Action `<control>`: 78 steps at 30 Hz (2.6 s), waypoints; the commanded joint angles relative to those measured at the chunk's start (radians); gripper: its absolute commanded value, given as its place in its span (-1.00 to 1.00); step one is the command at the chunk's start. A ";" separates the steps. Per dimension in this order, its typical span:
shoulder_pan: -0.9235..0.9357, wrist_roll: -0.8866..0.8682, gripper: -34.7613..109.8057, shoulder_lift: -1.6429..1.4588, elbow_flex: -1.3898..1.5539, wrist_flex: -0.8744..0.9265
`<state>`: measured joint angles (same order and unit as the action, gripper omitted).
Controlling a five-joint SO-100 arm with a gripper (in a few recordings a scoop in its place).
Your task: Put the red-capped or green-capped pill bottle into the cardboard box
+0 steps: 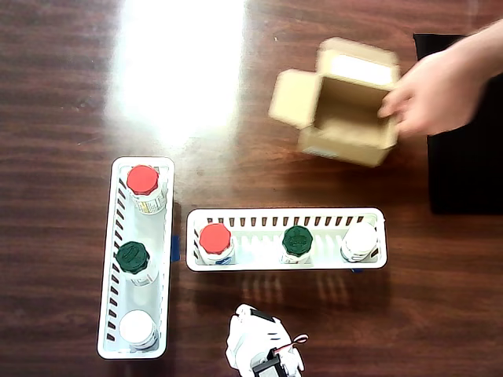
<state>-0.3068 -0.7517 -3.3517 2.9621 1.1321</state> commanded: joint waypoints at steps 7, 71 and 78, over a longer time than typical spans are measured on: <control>0.565 -0.930 -0.49 -0.086 -0.002 -0.242; -0.190 -0.805 0.45 2.149 -2.029 -0.592; -0.225 -0.795 0.45 2.100 -1.934 -0.563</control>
<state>-0.5123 -1.5432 -1.1397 1.0247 0.5584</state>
